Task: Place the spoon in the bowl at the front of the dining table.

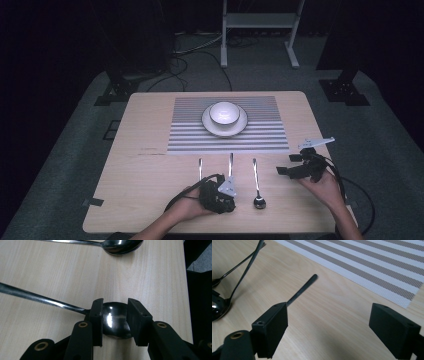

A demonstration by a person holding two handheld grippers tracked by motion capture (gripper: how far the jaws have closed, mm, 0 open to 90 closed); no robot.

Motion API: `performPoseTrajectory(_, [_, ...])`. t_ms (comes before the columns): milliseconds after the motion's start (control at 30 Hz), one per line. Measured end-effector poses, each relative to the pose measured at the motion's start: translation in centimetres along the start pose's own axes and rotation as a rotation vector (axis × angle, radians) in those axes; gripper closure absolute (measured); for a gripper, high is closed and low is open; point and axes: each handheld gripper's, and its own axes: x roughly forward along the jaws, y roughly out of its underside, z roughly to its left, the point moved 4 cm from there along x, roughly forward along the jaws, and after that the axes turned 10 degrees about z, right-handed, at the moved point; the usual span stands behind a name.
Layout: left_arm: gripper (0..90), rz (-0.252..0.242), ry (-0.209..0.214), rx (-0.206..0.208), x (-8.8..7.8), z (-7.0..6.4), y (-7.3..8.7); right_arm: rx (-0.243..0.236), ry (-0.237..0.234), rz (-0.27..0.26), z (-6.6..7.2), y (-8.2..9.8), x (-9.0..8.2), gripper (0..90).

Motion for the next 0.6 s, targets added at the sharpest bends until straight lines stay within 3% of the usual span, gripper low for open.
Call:
performPoseTrajectory(67, [66.2, -0.005, 0.0, -0.005, 0.0, 0.0, 0.0, -0.011, -0.02, 0.008, 1.0, -0.6, 0.0, 14.1])
performPoseTrajectory(333, [66.2, -0.011, -0.005, -0.006, 0.0, 0.0, 0.1, -0.075, -0.011, 0.029, 3.8, -2.7, 0.2, 14.2])
performPoseTrajectory(433, [66.2, -0.012, -0.003, -0.006, 0.0, 0.0, 0.1, -0.123, -0.012, 0.062, 5.4, -3.8, 0.8, 14.2])
performPoseTrajectory(600, [66.2, -0.014, -0.001, -0.012, 0.0, 0.0, 0.1, -0.154, -0.016, 0.088, 6.5, -4.8, 1.7, 14.2])
